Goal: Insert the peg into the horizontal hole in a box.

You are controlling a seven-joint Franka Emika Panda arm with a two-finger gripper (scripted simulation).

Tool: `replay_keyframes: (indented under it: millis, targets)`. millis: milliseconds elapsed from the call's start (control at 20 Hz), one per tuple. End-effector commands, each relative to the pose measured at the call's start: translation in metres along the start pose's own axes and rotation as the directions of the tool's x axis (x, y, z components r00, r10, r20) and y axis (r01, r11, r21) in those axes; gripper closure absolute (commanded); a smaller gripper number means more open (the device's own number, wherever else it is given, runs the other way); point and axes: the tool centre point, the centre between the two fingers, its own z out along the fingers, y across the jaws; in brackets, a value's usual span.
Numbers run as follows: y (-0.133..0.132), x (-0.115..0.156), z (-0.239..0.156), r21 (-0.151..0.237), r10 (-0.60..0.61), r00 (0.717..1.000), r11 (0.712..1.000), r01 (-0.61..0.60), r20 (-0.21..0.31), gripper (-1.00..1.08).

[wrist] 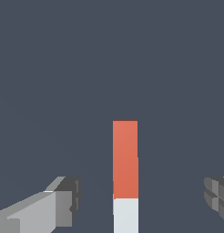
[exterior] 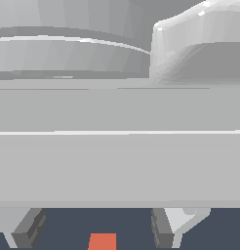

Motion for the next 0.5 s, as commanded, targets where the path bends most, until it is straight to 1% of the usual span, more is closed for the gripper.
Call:
replay_keyframes:
  millis: [0,250,450]
  targets:
    - [-0.002,-0.028,0.011,0.002,-0.004,1.000,1.000,0.004,-0.001,-0.92]
    - [-0.003,-0.070,0.027,0.005,-0.007,1.000,1.000,0.007,-0.002,-0.92]
    - [-0.003,-0.090,0.036,0.007,-0.008,1.000,1.000,0.008,-0.002,-0.92]
